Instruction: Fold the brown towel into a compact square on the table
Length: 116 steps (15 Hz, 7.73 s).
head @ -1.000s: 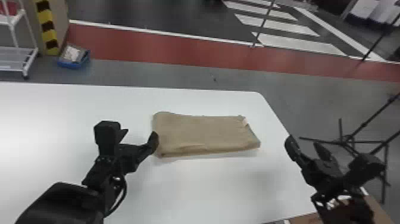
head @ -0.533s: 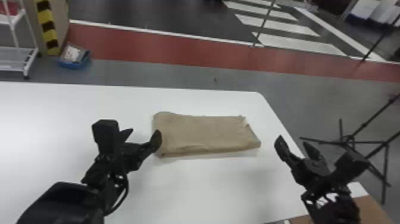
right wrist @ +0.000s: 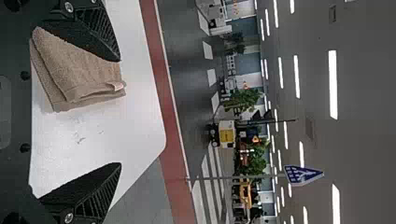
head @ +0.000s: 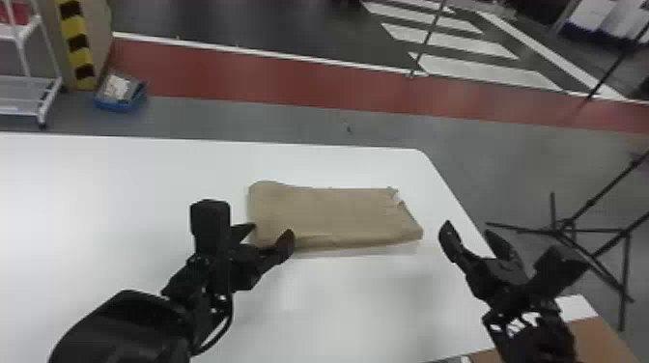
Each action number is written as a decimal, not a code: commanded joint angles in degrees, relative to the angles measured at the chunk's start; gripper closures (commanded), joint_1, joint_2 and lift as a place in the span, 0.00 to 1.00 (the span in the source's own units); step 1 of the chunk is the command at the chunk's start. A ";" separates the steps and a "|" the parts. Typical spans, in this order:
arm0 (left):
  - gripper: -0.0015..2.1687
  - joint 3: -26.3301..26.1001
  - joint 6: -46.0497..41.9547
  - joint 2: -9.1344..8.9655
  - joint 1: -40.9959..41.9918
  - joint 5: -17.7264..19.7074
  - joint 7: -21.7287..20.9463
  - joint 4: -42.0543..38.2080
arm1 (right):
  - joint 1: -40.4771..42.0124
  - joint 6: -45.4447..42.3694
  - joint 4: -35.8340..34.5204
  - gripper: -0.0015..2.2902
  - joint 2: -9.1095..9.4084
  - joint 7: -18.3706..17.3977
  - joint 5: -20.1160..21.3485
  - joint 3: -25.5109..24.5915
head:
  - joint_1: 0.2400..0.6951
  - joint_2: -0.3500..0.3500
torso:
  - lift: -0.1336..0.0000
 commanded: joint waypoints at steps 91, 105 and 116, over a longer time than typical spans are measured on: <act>0.99 11.13 4.05 3.87 10.31 -12.70 1.38 -12.35 | -27.92 45.53 15.03 0.22 -5.10 11.78 17.27 17.49 | 1.00 0.08 | 0.16; 0.99 12.01 7.92 3.96 14.18 -12.35 2.08 -20.00 | -24.75 52.39 -0.43 0.50 -5.01 14.50 10.42 15.91 | 1.00 0.12 | 0.16; 0.99 16.67 11.08 5.19 14.01 -11.91 -3.46 -20.53 | -37.94 66.80 2.03 0.50 -7.91 21.01 11.12 16.96 | 1.00 0.15 | 0.16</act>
